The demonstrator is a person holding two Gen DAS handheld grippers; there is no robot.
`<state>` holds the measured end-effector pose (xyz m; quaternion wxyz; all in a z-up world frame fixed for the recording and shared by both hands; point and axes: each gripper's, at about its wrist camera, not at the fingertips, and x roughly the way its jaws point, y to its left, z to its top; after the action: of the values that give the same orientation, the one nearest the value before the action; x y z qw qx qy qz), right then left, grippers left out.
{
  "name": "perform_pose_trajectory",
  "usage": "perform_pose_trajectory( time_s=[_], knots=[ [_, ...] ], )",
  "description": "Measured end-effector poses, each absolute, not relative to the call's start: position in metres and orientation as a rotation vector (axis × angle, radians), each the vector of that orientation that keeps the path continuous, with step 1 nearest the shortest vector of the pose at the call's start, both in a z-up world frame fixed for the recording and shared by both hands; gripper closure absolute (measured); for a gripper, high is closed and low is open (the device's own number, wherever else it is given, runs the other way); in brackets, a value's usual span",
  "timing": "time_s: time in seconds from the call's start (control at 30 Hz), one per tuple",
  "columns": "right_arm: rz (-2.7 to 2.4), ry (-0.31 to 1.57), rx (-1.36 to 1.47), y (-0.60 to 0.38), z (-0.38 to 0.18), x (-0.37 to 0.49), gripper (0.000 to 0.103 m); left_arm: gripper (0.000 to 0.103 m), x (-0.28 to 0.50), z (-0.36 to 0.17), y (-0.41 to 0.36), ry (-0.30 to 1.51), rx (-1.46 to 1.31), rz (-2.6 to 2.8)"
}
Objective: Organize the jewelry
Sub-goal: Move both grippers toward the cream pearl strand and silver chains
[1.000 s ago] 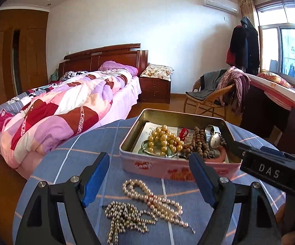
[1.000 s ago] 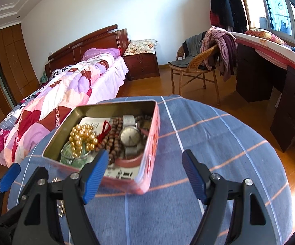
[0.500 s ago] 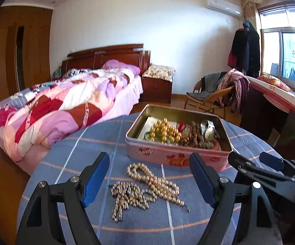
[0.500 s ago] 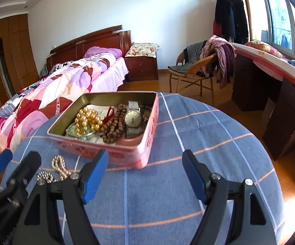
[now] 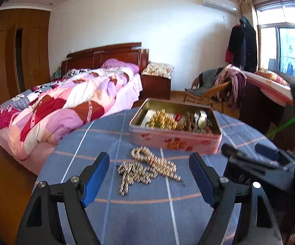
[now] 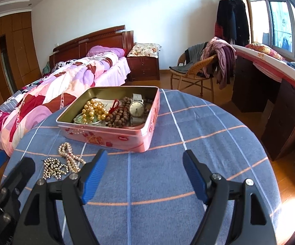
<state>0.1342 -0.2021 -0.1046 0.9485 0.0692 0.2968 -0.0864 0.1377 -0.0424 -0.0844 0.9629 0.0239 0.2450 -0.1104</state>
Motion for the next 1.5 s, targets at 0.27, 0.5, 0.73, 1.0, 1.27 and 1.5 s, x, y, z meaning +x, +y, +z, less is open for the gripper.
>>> perform_pose_trajectory(
  time_s=[0.27,0.5,0.73,1.0,1.27,1.5],
  knots=[
    [-0.177,0.593,0.135,-0.199,-0.102,0.126,0.021,0.023,0.131,-0.089,-0.028,0.545,0.023,-0.213],
    [-0.16,0.613,0.148,-0.197,-0.105,0.122,0.021,0.023,0.128,-0.093,-0.028,0.576,0.034,-0.219],
    [-0.152,0.636,0.168,-0.199,-0.109,0.119,0.021,0.023,0.13,-0.094,-0.019,0.604,0.009,-0.211],
    [-0.076,0.696,0.184,-0.197,-0.115,0.119,0.034,0.023,0.141,-0.098,0.011,0.668,0.018,-0.137],
    [0.121,0.771,0.19,-0.169,-0.122,0.148,0.051,0.023,0.16,-0.107,0.048,0.731,-0.051,-0.083],
    [0.226,0.848,0.074,-0.123,-0.132,0.207,0.06,0.023,0.167,-0.117,0.052,0.781,-0.075,-0.111]
  ],
)
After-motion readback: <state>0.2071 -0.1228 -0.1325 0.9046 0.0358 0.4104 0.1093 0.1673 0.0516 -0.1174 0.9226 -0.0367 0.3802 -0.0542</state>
